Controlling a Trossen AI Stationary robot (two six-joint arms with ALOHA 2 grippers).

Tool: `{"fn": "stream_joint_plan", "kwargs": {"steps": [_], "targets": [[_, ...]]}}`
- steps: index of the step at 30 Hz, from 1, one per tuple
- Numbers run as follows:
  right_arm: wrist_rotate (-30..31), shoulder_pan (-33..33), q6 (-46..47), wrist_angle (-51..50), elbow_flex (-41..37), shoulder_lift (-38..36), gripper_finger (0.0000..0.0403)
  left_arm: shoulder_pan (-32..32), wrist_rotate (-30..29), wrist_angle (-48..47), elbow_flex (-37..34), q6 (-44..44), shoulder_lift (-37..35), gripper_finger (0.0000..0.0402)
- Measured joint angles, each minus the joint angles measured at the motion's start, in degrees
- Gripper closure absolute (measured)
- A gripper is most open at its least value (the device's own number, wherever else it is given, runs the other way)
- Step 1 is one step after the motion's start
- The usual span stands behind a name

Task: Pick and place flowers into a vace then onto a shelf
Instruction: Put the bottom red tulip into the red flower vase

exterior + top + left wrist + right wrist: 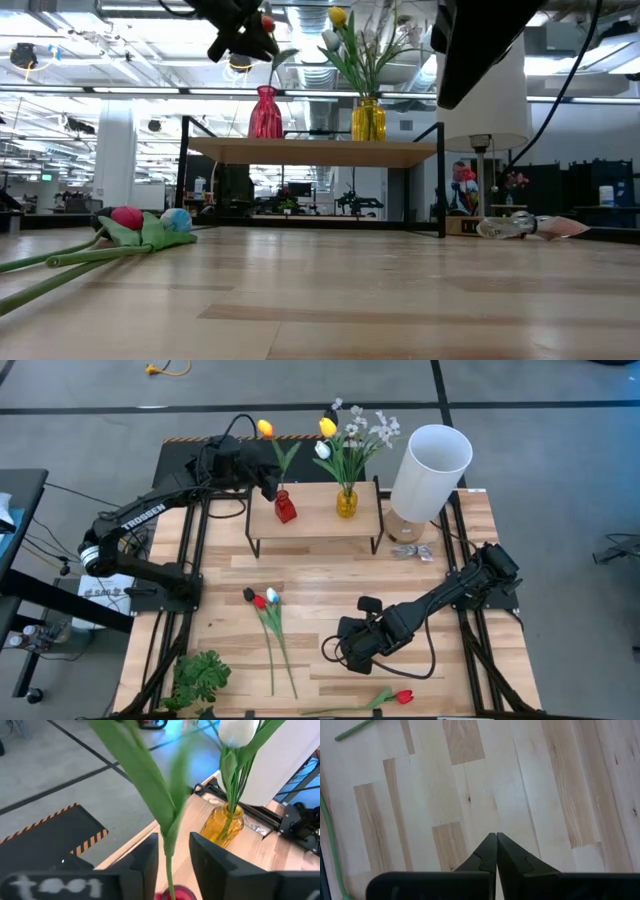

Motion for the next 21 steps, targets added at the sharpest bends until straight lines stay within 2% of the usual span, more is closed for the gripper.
{"fn": "stream_joint_plan", "kwargs": {"steps": [9,18,21], "targets": [[-1.36,0.07,-0.02,0.02,-0.01,-0.01,0.0402,0.00,0.24,-5.42,0.00,-0.13,-1.62,0.0260],[-1.41,0.07,-0.01,0.13,-0.04,-0.01,0.0402,-0.02,0.41,-11.78,0.02,-1.72,-8.22,0.0253],[-1.44,0.08,0.03,0.57,-0.04,-0.01,0.0402,-0.02,4.40,-15.95,0.04,-4.36,-11.10,0.0253]]}}
